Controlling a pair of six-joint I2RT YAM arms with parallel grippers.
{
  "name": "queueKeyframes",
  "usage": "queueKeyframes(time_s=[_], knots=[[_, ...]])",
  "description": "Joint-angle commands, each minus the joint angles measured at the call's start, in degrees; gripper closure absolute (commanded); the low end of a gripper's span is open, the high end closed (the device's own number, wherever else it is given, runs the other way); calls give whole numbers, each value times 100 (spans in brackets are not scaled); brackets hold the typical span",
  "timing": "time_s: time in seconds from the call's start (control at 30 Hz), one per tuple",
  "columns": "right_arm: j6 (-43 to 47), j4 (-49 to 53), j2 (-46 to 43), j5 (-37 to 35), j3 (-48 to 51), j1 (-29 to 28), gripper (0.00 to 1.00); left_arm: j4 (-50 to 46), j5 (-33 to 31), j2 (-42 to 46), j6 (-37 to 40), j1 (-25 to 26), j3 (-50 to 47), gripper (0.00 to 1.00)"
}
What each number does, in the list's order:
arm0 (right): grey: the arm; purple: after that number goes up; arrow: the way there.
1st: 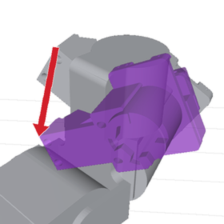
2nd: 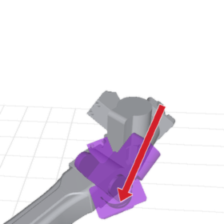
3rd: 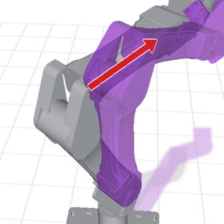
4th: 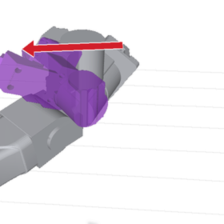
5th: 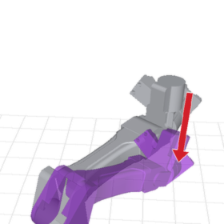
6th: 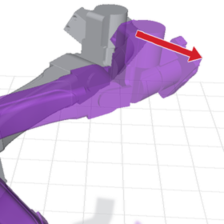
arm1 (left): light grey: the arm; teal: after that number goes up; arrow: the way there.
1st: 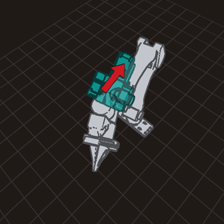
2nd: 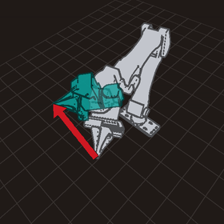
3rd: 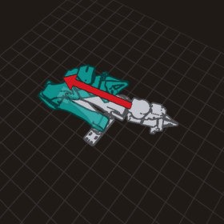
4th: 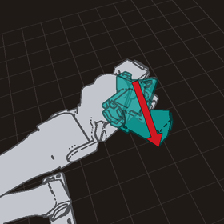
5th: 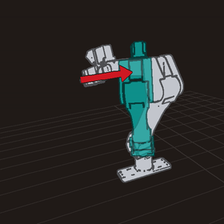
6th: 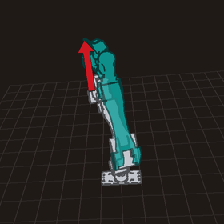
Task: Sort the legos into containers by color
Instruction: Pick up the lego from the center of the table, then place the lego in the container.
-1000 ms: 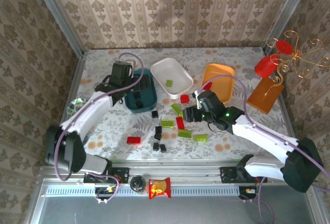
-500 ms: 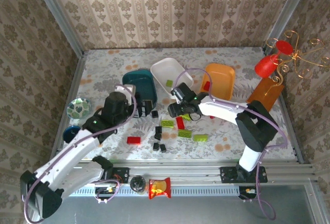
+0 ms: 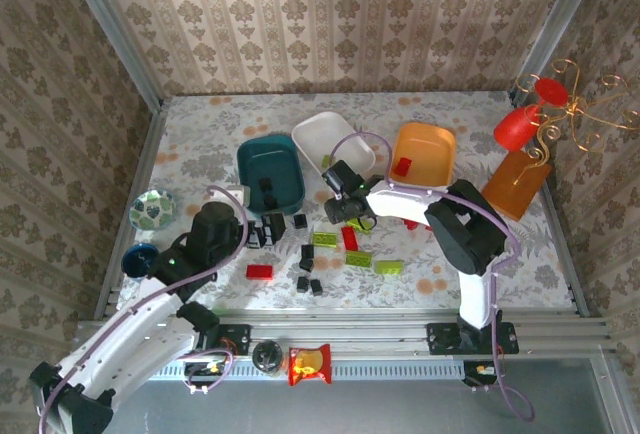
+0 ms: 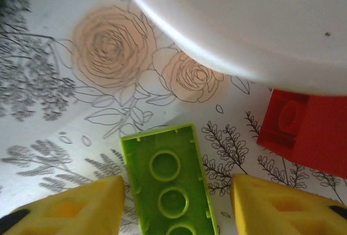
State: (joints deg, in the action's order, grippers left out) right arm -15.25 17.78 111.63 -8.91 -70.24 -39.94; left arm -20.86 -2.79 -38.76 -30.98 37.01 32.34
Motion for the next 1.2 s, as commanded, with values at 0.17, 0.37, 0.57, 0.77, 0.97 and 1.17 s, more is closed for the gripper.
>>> queueKeyframes(time_s=[0.17, 0.37, 0.57, 0.77, 0.97, 1.17], knots=[[159, 6, 259, -384, 22, -145, 65, -54, -29, 11, -108, 60, -9, 0], [279, -687, -408, 146, 470, -150, 74, -79, -87, 18, -67, 95, -26, 0], [241, -1182, -1523, 1019, 995, -154, 76, -193, -241, 120, 68, 104, 18, 0], [84, -1270, -2635, 1252, 1192, -19, 76, -210, -388, 218, 169, 104, -30, 0], [238, -711, -2019, 938, -62, 504, 76, -104, -354, 80, 130, 100, -60, 0], [155, -15, -424, 562, -1659, 872, 76, -84, -245, 53, 93, 104, -70, 0]])
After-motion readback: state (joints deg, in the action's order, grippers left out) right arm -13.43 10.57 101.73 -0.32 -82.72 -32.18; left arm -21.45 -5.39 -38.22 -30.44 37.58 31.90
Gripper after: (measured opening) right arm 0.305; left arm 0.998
